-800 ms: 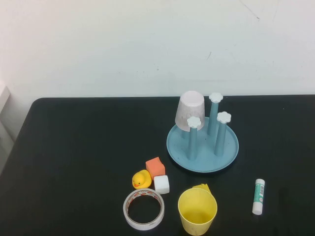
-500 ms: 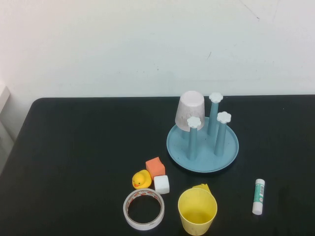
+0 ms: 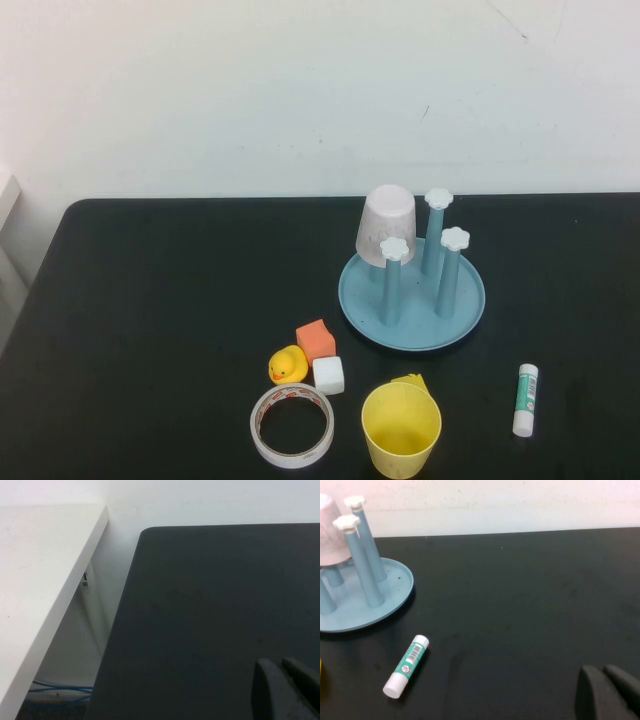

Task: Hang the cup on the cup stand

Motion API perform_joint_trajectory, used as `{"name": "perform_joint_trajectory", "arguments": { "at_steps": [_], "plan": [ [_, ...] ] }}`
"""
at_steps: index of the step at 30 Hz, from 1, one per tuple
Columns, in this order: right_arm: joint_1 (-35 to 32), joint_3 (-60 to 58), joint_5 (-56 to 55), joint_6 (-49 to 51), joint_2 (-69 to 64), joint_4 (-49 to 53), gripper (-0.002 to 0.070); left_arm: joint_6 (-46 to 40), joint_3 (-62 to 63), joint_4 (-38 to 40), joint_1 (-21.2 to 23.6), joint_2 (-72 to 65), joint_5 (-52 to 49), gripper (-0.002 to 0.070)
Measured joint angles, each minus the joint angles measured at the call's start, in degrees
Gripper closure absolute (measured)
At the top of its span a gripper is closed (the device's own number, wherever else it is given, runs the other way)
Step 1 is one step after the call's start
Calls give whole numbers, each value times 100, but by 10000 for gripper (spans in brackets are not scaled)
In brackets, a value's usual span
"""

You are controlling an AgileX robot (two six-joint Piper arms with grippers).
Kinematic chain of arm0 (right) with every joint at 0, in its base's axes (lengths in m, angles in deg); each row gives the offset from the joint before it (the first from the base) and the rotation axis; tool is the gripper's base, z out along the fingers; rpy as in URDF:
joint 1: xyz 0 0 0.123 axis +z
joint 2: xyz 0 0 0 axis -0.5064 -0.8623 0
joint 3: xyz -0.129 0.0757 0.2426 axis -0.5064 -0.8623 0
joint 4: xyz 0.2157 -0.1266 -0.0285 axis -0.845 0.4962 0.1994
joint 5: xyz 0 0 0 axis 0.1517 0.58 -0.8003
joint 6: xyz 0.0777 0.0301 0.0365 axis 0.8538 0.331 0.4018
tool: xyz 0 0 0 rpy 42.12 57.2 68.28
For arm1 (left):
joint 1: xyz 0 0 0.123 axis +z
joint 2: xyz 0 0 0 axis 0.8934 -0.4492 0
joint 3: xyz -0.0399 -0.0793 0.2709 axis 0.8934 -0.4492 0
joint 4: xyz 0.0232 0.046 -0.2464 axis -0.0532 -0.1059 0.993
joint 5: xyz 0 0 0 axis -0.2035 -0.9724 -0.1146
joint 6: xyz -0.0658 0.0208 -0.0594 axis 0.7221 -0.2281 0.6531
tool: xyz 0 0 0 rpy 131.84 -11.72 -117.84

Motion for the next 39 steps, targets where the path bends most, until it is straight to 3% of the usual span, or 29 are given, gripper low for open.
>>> {"name": "perform_joint_trajectory", "arguments": {
  "at_steps": [28,32,39],
  "plan": [
    [0,0,0,0,0,0,678,0,0,92,0,0,0,677],
    [0,0,-10,0,0,0,678,0,0,961,0,0,17,677],
    [0,-19,-134,20,0,-978,678,135,-11,4562,0,0,-47,677]
  ]
}}
